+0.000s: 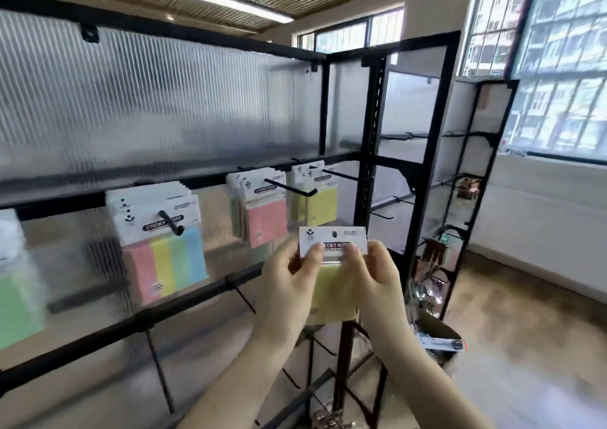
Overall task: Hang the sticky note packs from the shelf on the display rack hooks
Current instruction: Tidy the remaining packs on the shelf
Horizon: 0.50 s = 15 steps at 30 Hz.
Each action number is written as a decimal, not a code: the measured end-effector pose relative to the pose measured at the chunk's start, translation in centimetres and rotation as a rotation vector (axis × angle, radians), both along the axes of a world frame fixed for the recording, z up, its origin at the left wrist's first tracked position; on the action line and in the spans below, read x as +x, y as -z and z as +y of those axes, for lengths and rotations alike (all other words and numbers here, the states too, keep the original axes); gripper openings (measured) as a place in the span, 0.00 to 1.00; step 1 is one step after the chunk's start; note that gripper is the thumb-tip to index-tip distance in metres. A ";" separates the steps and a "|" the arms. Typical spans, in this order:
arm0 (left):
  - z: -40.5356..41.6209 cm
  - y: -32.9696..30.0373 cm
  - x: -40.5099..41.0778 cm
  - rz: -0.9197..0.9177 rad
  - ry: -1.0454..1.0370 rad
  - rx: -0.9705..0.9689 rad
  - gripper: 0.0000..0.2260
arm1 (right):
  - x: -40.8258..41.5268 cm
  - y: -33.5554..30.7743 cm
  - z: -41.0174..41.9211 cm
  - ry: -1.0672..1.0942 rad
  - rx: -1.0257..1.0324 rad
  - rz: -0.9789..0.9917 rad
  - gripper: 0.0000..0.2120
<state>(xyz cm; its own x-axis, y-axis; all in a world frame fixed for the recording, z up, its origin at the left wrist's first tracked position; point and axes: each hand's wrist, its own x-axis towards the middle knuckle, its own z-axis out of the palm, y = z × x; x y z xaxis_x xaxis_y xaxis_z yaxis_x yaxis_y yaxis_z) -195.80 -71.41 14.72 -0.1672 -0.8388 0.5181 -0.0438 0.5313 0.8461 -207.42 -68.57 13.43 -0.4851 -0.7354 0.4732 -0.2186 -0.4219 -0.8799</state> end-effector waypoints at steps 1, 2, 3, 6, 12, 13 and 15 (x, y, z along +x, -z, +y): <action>-0.8 -0.4 -1.3 0.014 0.024 -0.001 0.12 | -1.1 -0.3 -0.6 0.024 -0.021 -0.011 0.09; -1.6 -0.6 -2.6 0.029 0.044 0.007 0.15 | -2.2 -0.6 -1.2 0.049 -0.033 -0.011 0.10; -2.3 -0.9 -3.9 0.039 0.066 0.016 0.17 | -3.3 -0.9 -1.9 0.072 -0.040 -0.007 0.11; -4.3 -2.0 -7.1 0.022 0.115 0.029 0.20 | -6.5 -2.2 -3.9 0.117 -0.066 0.014 0.12; -8.3 -3.6 -11.3 0.052 0.031 -0.014 0.21 | -10.6 -4.4 -8.1 0.104 -0.123 0.060 0.14; -8.8 -3.7 -11.7 0.060 0.003 -0.034 0.22 | -11.0 -4.5 -8.9 0.097 -0.125 0.062 0.14; -9.6 -3.6 -12.4 0.075 -0.021 -0.059 0.24 | -11.6 -4.3 -10.2 0.070 -0.123 0.052 0.15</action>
<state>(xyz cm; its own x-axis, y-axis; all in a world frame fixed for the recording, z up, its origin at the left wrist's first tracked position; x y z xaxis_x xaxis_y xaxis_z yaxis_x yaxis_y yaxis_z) -208.16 -81.01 18.31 -0.1087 -0.8095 0.5769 0.0065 0.5798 0.8147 -219.03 -78.76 17.76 -0.5058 -0.6358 0.5830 -0.2949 -0.5077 -0.8095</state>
